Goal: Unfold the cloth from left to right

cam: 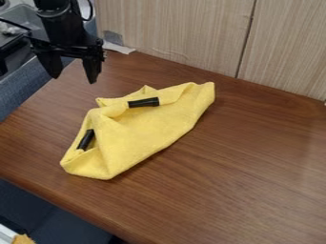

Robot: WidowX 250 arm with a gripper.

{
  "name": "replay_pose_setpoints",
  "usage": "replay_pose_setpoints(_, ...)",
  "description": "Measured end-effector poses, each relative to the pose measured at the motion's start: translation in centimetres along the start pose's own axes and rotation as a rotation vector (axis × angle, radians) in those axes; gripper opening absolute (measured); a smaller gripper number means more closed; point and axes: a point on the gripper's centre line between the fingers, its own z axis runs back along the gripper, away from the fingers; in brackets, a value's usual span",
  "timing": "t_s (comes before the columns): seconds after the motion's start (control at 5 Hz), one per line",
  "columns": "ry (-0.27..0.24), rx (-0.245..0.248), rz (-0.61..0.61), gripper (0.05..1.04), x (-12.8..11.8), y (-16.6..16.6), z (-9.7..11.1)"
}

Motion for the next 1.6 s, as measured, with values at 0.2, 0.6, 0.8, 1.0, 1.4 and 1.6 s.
replay_pose_setpoints(0.2,0.029,-0.005,-0.005,1.001,-0.3,-0.1,-0.7)
replay_pose_setpoints(0.6,0.123,-0.077,-0.079,1.001,-0.2,-0.5,-2.3)
replay_pose_setpoints(0.8,0.151,-0.111,-0.085,1.001,1.1,-0.1,-4.1)
replay_pose_setpoints(1.0,0.181,-0.151,-0.071,1.001,2.1,-0.4,-5.7)
replay_pose_setpoints(1.4,0.252,-0.147,-0.104,1.001,2.0,-1.3,-8.4)
replay_pose_setpoints(1.6,0.276,-0.134,-0.127,0.947,1.8,-1.3,-9.2)
